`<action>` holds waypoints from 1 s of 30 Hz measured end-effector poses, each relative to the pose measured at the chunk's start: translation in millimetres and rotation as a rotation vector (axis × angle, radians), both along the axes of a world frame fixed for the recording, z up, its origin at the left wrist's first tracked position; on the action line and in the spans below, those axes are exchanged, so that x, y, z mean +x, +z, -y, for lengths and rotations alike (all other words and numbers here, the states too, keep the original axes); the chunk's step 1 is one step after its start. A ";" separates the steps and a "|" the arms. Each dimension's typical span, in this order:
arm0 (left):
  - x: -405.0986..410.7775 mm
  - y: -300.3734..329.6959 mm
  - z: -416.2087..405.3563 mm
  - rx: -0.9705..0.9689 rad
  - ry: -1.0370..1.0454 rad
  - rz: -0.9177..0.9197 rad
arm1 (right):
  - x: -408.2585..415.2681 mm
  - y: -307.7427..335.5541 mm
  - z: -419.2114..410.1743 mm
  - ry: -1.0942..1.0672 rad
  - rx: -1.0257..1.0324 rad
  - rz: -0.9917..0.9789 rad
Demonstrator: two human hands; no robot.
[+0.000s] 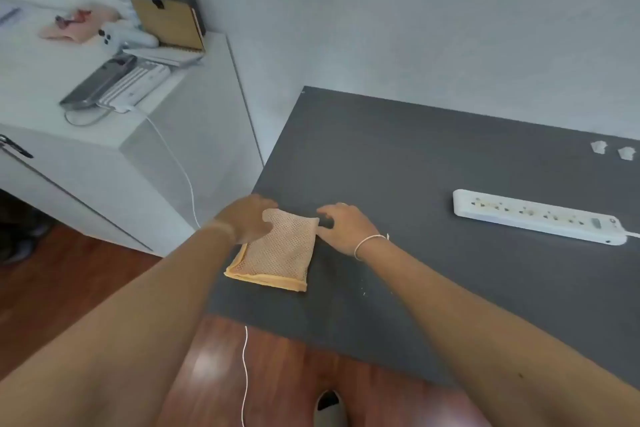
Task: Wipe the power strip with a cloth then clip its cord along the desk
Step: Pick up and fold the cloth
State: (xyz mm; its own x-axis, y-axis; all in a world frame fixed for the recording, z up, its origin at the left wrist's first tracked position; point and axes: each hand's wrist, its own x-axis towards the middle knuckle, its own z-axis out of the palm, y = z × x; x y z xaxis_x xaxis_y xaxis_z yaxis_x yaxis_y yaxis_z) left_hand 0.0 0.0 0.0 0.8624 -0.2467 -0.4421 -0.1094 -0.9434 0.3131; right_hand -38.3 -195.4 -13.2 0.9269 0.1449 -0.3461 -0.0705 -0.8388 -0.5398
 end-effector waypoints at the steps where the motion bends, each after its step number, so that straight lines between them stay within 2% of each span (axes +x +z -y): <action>1: 1.7 -3.0 0.0 0.036 -0.023 0.003 | 2.1 -2.8 -2.6 -0.011 -0.011 0.002; 7: 16.0 -21.5 2.0 0.132 -0.100 0.035 | 12.4 -21.6 -14.2 -0.028 -0.113 0.038; 11: 23.9 -20.9 4.6 0.135 -0.113 0.029 | 20.1 -23.8 -19.3 -0.048 -0.101 0.043; 14: 28.2 -14.4 4.9 0.045 -0.083 0.020 | 26.3 -17.7 -15.6 -0.054 -0.069 0.068; 20: 44.2 13.2 11.9 -0.180 -0.010 0.250 | 43.7 12.0 0.0 -0.147 0.004 0.255; 25: 34.3 10.1 6.3 -0.198 -0.078 0.294 | 29.8 11.5 9.0 0.030 -0.087 0.398; 30: 13.3 -4.7 -5.4 -0.145 -0.121 0.174 | -1.3 -3.9 2.9 0.189 -0.156 0.426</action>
